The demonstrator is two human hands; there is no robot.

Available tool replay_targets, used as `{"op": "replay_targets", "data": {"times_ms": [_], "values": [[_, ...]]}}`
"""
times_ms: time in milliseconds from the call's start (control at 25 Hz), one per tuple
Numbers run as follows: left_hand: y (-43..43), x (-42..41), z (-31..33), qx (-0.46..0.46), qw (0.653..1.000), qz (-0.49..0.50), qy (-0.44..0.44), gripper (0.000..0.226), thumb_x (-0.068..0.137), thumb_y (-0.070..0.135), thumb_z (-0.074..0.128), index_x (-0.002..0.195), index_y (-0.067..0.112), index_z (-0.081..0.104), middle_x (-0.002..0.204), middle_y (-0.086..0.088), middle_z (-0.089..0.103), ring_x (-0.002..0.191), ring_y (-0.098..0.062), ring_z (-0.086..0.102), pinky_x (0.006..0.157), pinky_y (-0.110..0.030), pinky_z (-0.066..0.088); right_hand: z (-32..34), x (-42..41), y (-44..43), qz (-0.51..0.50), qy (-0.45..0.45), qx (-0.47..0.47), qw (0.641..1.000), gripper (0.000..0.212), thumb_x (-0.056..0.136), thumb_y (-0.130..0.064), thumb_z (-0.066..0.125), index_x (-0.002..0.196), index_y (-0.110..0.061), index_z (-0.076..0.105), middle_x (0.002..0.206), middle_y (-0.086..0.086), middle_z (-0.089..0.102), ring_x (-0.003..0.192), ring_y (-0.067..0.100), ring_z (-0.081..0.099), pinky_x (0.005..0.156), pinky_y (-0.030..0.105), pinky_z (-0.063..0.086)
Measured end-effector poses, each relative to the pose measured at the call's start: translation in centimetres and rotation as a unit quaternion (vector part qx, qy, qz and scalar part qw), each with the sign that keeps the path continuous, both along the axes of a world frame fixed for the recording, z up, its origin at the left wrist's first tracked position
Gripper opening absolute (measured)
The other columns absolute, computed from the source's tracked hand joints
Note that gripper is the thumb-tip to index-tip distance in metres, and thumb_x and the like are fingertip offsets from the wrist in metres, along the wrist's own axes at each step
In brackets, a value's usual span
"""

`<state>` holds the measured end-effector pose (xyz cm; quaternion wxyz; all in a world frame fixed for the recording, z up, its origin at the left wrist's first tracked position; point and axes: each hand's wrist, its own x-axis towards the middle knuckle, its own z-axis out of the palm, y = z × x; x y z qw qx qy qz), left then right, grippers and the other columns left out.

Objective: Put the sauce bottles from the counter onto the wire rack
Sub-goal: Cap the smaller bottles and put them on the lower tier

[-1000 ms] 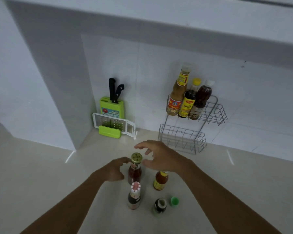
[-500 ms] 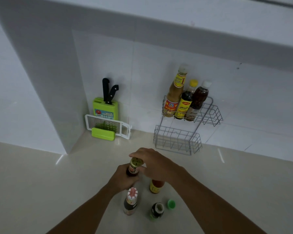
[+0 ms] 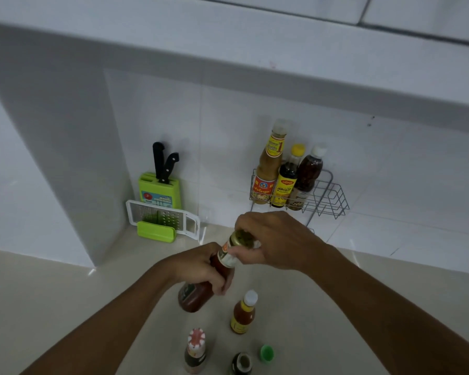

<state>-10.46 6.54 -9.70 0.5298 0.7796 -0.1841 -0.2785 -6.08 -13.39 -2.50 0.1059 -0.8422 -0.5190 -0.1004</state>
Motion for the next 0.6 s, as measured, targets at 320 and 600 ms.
{"op": "replay_targets", "data": {"times_ms": [320, 600], "values": [[-6.3, -1.4, 0.8, 0.35, 0.852, 0.336, -0.197, 0.015, 0.064, 0.033, 0.062, 0.077, 0.026, 0.061, 0.064, 0.006, 0.056, 0.062, -0.019, 0.054, 0.062, -0.026, 0.047, -3.7, 0.7, -0.8, -0.28, 0.091, 0.061, 0.954, 0.061, 0.09, -0.053, 0.015, 0.075, -0.018, 0.062, 0.064, 0.004, 0.059, 0.062, 0.021, 0.058, 0.056, 0.03, 0.047], [-3.3, 0.1, 1.9, 0.072, 0.995, 0.056, 0.033, 0.013, 0.058, 0.006, 0.072, 0.065, 0.014, 0.065, 0.071, -0.011, 0.065, 0.069, -0.025, 0.063, 0.071, -0.041, 0.054, -0.9, -0.3, -1.9, -0.051, 0.056, 0.043, 0.996, 0.032, 0.097, -0.043, 0.027, 0.095, -0.025, 0.053, 0.066, -0.003, 0.061, 0.056, 0.017, 0.054, 0.056, 0.036, 0.044]]}}
